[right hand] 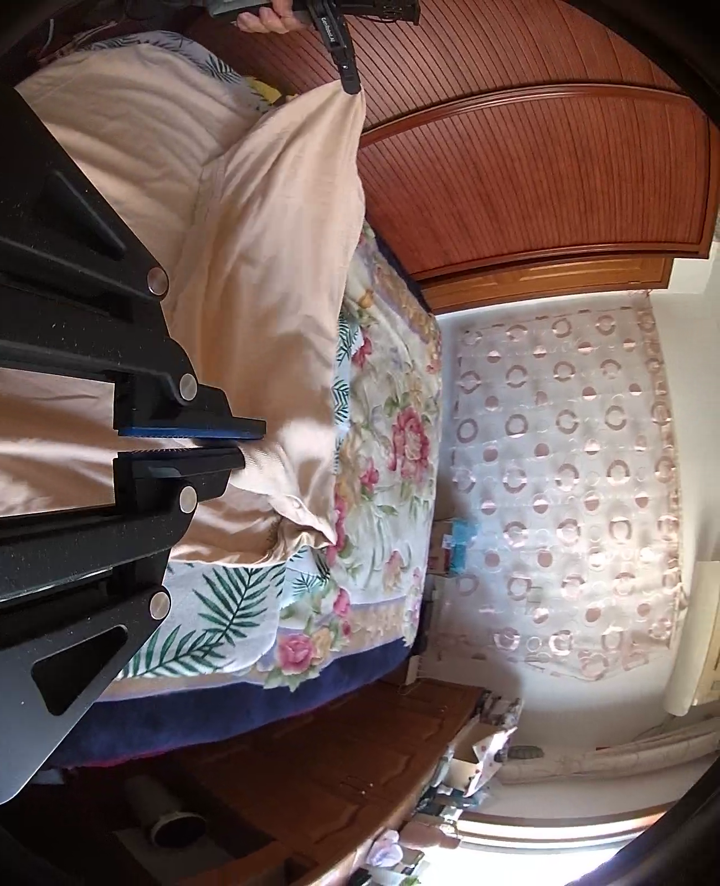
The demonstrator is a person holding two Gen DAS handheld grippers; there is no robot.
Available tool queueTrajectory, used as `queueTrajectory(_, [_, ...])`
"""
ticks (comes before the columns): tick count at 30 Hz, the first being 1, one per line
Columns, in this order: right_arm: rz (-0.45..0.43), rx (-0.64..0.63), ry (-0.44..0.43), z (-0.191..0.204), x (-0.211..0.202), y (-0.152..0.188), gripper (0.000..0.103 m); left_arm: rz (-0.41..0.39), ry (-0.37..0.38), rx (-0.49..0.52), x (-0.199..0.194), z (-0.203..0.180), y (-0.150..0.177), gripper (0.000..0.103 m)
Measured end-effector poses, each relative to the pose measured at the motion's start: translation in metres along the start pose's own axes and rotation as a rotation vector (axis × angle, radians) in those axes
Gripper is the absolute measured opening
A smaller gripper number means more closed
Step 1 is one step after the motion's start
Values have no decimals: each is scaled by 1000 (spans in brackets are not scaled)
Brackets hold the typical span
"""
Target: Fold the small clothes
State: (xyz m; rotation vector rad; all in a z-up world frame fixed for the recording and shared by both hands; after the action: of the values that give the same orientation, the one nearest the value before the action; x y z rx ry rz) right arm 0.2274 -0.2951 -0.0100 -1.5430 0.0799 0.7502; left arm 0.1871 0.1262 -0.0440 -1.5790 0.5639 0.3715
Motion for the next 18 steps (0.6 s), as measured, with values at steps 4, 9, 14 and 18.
queueTrajectory(4, [-13,-11,-2,11,-28,20,2,-8,30,-31,-29,-7,24,3])
queueTrajectory(9, [-19,6,0,12,-68,46,2,-13,37,-76,-65,-12,53,3])
queueTrajectory(14, [-3,8,7,18,-104,64,2,-30,37,-111,-98,-7,62,3])
queueTrajectory(18, [11,6,10,22,-119,67,2,3,2,-89,-106,-5,71,3])
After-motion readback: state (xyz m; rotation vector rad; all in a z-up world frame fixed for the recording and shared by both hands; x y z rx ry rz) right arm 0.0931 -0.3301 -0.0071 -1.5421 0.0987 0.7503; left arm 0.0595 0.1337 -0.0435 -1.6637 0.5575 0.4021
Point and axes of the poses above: each gripper's, at about its wrist camera, not at the fingertips, and x roughly the way its jaws point, z to its left, y to its underside, the point moved 5 cm from there along x, roughly the way its jaws point, and after that the axes turned 4 degrees about -y, right-handed, at the moved point
